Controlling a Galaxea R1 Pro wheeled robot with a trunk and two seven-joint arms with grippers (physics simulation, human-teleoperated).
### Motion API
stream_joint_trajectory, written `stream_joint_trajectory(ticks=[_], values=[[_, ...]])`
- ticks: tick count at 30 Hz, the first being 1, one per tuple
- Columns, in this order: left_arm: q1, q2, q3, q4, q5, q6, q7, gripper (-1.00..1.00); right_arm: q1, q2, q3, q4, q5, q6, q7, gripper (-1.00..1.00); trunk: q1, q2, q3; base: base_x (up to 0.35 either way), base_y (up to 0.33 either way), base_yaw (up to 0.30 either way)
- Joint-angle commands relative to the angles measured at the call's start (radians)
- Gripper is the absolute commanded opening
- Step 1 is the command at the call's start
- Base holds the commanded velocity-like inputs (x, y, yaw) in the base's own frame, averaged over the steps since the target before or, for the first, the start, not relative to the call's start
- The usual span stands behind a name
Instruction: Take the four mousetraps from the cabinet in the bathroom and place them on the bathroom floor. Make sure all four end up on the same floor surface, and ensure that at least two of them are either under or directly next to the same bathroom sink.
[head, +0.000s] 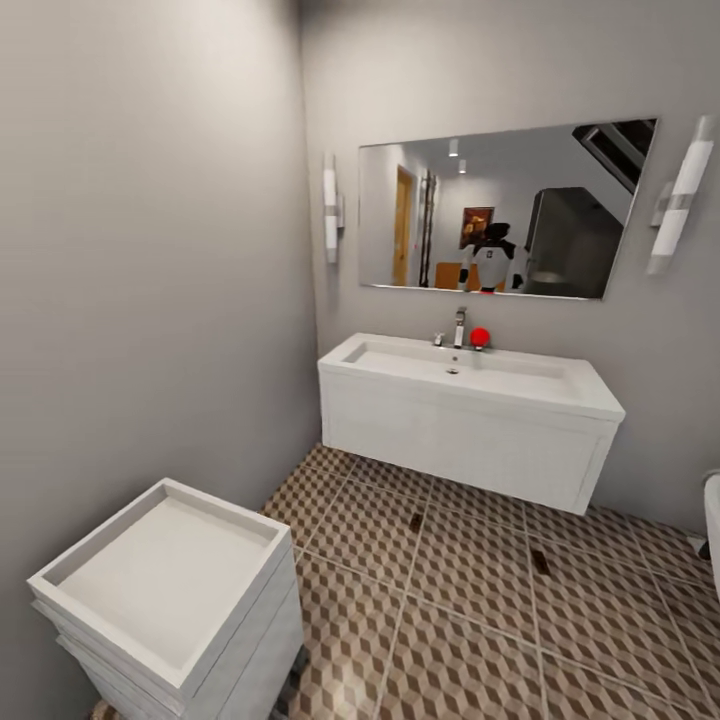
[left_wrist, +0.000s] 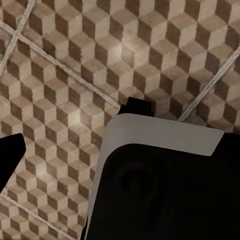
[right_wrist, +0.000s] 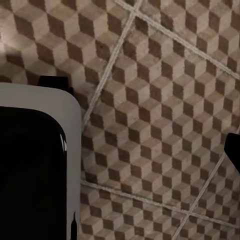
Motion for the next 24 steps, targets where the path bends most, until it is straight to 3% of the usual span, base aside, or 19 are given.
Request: stream_joint_trajectory(ticks=[1, 24], values=[[0.000, 0.000, -0.008, 0.000, 0.008, 0.000, 0.003, 1.00, -0.001, 0.001, 0.008, 0.003, -0.009, -0.006, 0.000, 1.00, 0.000, -0.001, -0.001, 0.000, 0.000, 0.171], [0.000, 0.000, -0.010, -0.001, 0.008, 0.000, 0.003, 1.00, -0.001, 0.000, 0.009, 0.003, -0.009, -0.003, 0.001, 1.00, 0.000, -0.001, -0.001, 0.000, 0.000, 0.278]])
